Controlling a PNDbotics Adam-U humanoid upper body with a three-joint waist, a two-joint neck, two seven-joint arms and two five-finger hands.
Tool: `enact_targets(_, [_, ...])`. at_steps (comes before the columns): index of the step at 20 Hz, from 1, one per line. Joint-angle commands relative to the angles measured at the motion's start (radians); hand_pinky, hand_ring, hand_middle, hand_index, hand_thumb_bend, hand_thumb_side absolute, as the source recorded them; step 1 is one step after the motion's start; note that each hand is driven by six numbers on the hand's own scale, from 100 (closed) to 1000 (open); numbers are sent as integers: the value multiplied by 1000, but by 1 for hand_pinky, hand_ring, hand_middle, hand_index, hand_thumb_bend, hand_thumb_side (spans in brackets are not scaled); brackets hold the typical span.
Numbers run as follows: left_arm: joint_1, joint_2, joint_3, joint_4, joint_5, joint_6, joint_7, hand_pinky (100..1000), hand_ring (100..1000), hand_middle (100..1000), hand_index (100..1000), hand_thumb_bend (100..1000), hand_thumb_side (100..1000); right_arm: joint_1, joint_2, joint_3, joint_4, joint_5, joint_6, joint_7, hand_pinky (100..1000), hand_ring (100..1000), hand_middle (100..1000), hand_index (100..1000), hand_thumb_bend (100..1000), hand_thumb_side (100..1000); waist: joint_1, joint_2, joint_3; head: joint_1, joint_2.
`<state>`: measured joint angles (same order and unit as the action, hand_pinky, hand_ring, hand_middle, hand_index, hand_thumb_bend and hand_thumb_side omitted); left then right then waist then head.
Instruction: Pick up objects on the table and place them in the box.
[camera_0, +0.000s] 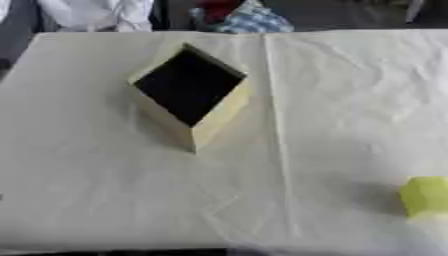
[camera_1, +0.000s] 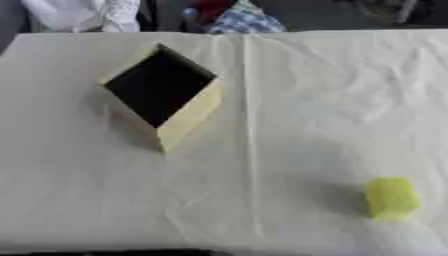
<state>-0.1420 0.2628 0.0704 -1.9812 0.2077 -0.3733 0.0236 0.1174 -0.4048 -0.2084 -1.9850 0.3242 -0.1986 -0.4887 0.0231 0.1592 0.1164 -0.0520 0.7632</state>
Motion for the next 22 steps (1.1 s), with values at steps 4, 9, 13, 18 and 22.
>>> enact_targets(4, [-4,21,1,-19,1,3,-1,721,782,836,701,100,739,6,-32,-2,-15,11,1,7,606,705,583,791,100,838,-4,-11,-1,-15,-8])
enact_targets(9, [-2,25,1,-19,-1,3,-2,721,782,836,701,100,740,35,-58,-1,-15,38,2,12,616,711,589,794,100,842,-7,-11,-3,-27,-13])
enact_targets(13, [3,31,2,-19,-6,4,-2,720,782,836,700,100,741,101,-126,-2,-15,102,1,15,637,722,600,797,100,851,-15,-12,-8,-33,-10])
enact_targets(18, [10,40,2,-19,-11,5,-1,720,782,837,700,100,741,192,-248,4,-15,206,-1,8,669,744,626,805,100,836,-23,-16,-16,-31,-4])
enact_targets(22, [14,45,3,-19,-14,6,-1,720,783,838,699,100,741,253,-323,8,-15,261,19,17,693,759,653,811,100,830,-28,-18,-21,-31,-3])
